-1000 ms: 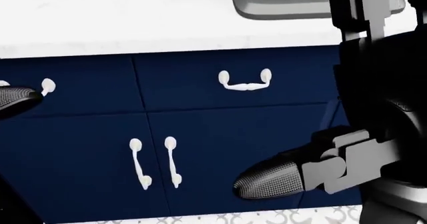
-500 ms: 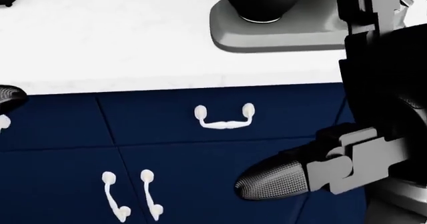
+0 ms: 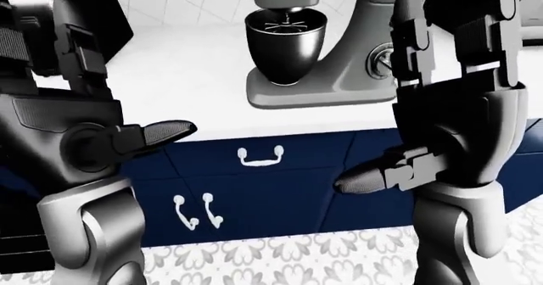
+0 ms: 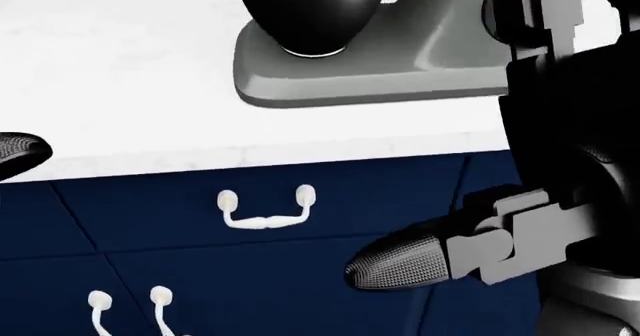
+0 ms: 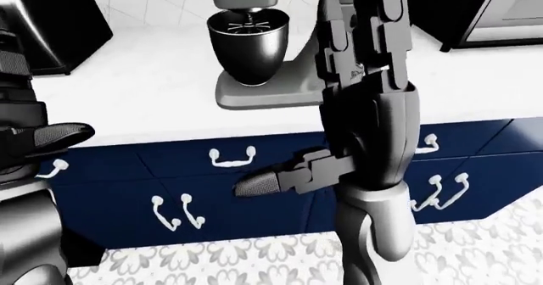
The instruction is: Open the stand mixer head.
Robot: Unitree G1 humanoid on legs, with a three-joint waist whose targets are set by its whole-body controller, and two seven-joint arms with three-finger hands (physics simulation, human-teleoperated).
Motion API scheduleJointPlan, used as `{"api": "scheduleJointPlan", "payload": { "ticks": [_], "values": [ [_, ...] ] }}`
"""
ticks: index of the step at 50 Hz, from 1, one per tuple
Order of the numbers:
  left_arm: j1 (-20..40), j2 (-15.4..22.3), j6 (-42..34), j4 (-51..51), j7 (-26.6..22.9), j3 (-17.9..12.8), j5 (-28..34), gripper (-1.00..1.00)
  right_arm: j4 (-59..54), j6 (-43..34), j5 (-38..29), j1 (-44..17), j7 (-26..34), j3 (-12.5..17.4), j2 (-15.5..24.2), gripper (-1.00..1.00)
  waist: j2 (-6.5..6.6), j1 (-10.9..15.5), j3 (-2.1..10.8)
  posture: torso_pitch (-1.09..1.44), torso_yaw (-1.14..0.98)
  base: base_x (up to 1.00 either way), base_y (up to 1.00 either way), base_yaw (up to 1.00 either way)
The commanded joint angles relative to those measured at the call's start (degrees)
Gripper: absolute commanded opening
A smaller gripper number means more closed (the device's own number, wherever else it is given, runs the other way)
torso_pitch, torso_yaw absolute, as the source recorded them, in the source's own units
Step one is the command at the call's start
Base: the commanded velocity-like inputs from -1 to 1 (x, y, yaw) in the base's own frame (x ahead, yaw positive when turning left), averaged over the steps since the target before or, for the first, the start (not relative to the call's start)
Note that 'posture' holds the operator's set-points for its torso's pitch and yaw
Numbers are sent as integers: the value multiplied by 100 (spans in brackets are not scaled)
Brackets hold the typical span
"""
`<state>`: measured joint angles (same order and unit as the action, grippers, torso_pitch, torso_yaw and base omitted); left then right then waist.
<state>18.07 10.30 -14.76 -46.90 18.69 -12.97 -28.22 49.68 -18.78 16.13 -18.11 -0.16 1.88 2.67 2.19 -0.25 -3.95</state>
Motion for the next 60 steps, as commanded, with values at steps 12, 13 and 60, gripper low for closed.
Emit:
{"api": "scheduleJointPlan", "payload": {
  "ticks": [12,13,60],
  "values": [
    [55,42,131,-156,18,-128,47,97,234,97,43,-117,38,-89,-9,100,-398,64,212,0,0,0,-13,0],
    [52,45,128,-160,19,-133,48,98,221,110,27,-107,44,-99,-10,100,-398,57,205,0,0,0,0,0],
    [-9,-86,298,39,-166,-22,307,98,-15,304,-14,4,100,-17,8,100,-201,49,1422,-24,0,2,0,0]
  ]
}}
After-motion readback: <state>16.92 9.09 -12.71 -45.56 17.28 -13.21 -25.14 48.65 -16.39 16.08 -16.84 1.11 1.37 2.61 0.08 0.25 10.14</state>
